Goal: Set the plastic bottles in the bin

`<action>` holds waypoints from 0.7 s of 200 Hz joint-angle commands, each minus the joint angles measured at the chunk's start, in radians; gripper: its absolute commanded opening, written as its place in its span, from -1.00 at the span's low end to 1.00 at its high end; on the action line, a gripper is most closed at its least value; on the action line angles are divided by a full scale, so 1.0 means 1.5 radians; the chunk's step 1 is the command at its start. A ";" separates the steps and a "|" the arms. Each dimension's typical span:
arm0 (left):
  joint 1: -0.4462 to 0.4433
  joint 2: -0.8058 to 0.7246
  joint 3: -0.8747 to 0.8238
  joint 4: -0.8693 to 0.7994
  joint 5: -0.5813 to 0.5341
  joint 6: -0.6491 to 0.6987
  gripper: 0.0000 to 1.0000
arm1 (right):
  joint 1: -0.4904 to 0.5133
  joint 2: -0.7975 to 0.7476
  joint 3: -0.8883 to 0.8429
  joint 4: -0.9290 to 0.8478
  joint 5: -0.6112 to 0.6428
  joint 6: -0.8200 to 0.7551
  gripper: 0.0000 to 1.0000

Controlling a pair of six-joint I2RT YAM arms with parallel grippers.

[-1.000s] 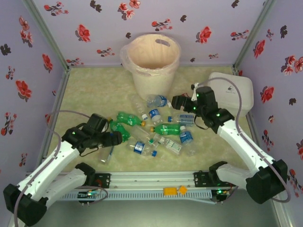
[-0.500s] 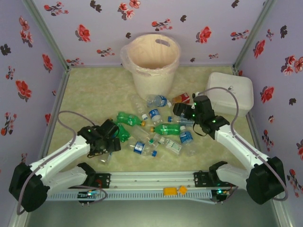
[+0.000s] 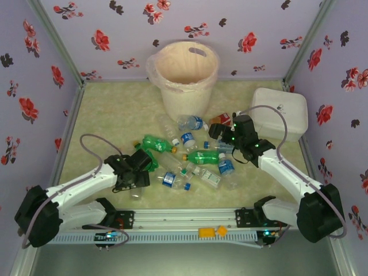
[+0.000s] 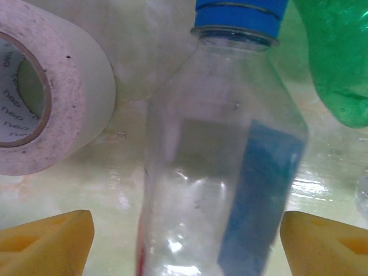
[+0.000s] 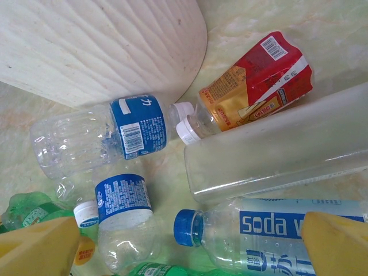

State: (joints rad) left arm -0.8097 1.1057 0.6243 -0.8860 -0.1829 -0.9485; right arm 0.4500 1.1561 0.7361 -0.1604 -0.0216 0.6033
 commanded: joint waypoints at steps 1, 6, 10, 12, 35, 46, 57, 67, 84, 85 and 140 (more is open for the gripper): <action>-0.007 0.020 0.000 0.014 -0.005 -0.011 0.73 | 0.003 -0.001 -0.018 0.009 0.013 0.005 0.99; -0.008 0.024 -0.001 0.015 -0.005 -0.011 0.73 | 0.003 -0.002 -0.020 0.009 0.015 0.005 0.99; -0.008 0.026 -0.002 0.016 -0.005 -0.011 0.73 | 0.003 -0.002 -0.021 0.009 0.015 0.006 0.99; -0.008 0.027 -0.003 0.017 -0.005 -0.011 0.73 | 0.003 -0.002 -0.021 0.009 0.015 0.005 0.99; -0.009 0.021 -0.024 0.038 -0.005 -0.023 0.71 | 0.003 -0.004 -0.024 0.007 0.024 0.000 0.99; -0.009 0.019 -0.034 0.053 -0.005 -0.029 0.69 | 0.003 -0.008 -0.026 0.004 0.028 -0.003 0.99; -0.009 0.015 -0.041 0.066 -0.005 -0.034 0.66 | 0.003 -0.014 -0.030 0.003 0.032 -0.004 0.99; -0.009 0.016 -0.046 0.079 -0.005 -0.036 0.63 | 0.003 -0.019 -0.033 0.003 0.036 -0.003 0.99; -0.009 0.019 -0.050 0.097 -0.005 -0.032 0.51 | 0.003 -0.018 -0.033 -0.004 0.044 -0.001 0.99; -0.009 0.019 -0.049 0.097 -0.005 -0.032 0.50 | 0.003 -0.018 -0.032 -0.006 0.044 -0.001 0.99; -0.009 -0.043 -0.036 0.042 -0.027 -0.050 -0.10 | 0.001 0.032 -0.019 0.010 0.041 0.010 0.99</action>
State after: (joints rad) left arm -0.8185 1.1156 0.5598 -0.7624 -0.1837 -0.9867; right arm 0.4500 1.1633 0.6964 -0.1596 0.0208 0.6033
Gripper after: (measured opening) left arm 0.483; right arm 0.996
